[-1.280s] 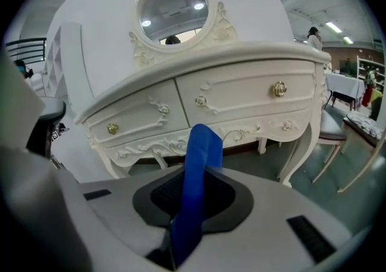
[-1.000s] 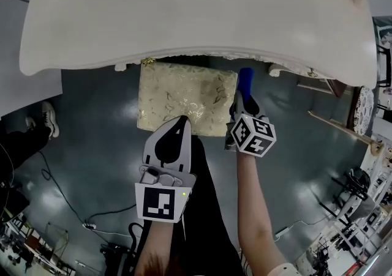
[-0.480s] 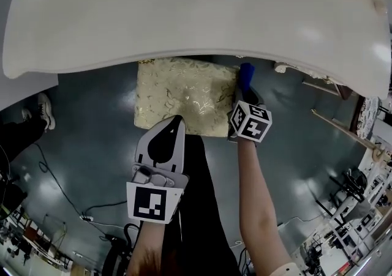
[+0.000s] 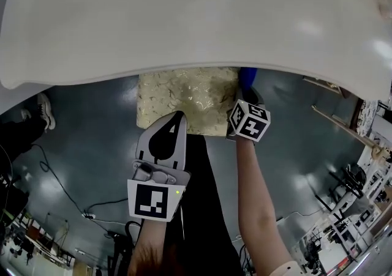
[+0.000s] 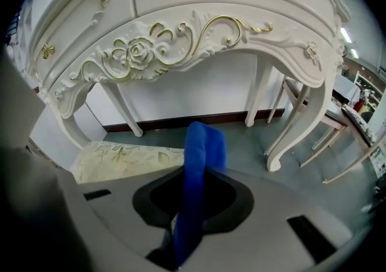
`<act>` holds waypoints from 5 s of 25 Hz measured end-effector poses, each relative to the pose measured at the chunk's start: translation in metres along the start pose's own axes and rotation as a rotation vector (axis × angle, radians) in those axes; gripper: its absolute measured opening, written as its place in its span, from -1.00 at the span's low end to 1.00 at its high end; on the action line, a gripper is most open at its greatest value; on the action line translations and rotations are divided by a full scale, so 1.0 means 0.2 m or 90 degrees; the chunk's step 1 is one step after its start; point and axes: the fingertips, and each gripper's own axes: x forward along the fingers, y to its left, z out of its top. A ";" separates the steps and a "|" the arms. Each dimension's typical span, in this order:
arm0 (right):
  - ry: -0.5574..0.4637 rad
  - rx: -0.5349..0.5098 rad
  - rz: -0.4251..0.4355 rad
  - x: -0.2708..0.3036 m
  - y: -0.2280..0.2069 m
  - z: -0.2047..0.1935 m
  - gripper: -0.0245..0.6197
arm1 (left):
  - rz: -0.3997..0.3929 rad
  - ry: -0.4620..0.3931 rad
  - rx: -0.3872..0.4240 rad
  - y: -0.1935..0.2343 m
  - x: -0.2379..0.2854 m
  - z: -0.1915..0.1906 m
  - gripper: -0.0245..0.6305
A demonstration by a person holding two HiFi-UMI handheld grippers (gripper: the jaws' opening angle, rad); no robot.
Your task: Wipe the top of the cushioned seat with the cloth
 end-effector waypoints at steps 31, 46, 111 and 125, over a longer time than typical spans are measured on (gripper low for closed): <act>0.008 -0.001 -0.063 0.00 0.14 0.02 -0.73 | 0.030 -0.018 -0.036 0.23 -0.07 0.05 -0.93; -0.001 -0.023 -0.028 0.01 0.34 0.05 -0.73 | 0.038 -0.033 -0.039 0.28 -0.12 0.09 -0.93; -0.003 -0.074 0.053 0.10 1.02 0.09 -0.73 | 0.115 -0.071 -0.083 0.66 -0.40 0.11 -0.93; -0.005 -0.091 0.083 0.12 1.21 0.09 -0.73 | 0.141 -0.081 -0.093 0.76 -0.48 0.11 -0.93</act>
